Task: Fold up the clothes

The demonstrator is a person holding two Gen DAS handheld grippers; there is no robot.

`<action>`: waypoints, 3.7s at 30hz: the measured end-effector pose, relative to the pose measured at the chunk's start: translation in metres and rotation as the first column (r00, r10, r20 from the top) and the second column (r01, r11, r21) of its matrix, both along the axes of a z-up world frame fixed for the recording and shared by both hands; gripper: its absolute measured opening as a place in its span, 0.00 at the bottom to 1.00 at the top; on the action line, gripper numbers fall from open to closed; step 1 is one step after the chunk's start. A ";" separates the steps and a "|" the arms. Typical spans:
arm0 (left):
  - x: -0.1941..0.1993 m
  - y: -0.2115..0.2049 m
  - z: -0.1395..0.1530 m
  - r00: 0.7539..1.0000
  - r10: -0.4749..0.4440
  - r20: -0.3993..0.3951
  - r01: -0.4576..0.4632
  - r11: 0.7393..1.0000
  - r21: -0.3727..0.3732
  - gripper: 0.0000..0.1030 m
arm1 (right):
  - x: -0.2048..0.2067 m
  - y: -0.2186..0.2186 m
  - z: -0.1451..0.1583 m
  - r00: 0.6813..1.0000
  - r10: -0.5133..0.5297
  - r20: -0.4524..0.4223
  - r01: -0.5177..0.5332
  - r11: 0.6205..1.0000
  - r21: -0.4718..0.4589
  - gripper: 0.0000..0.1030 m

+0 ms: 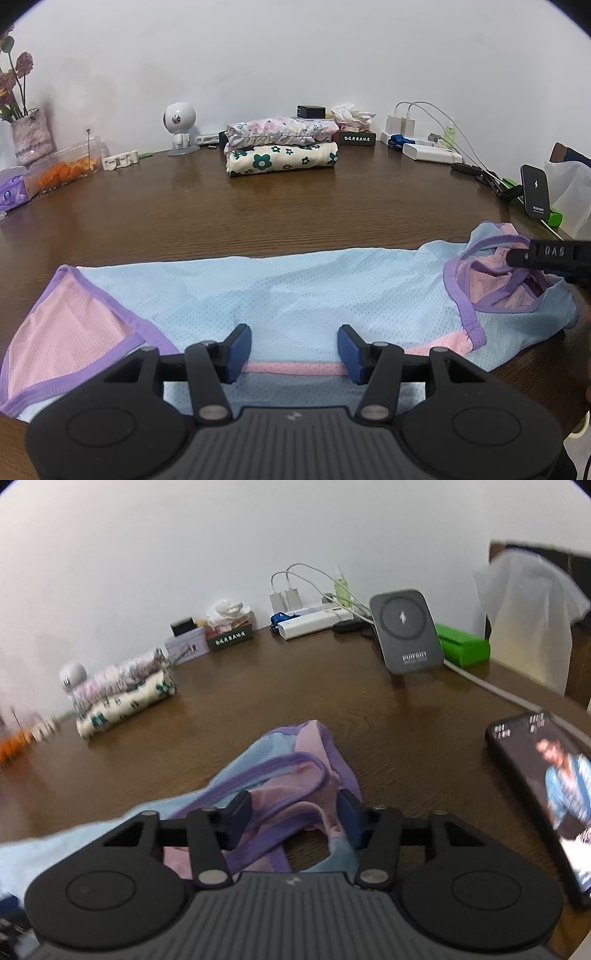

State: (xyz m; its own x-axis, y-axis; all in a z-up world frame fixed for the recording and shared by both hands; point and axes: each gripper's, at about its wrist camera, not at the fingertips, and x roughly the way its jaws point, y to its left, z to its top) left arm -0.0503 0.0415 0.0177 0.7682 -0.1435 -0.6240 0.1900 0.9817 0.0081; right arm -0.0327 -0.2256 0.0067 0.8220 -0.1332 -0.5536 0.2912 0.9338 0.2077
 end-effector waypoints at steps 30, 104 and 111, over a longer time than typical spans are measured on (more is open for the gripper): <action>-0.016 0.100 0.033 0.960 0.279 0.017 -0.266 0.931 -0.250 0.48 | -0.054 0.128 0.040 0.685 0.706 0.179 -0.680 0.708 -0.190 0.62; -0.054 0.137 0.012 0.813 0.581 0.031 -0.582 0.810 0.069 0.55 | 0.133 0.268 0.044 0.268 0.910 -0.317 -0.953 0.201 -0.228 0.37; -0.036 0.141 0.009 0.846 0.532 0.022 -0.532 0.844 0.071 0.08 | 0.144 0.298 0.027 0.248 0.908 -0.338 -0.965 0.199 -0.171 0.20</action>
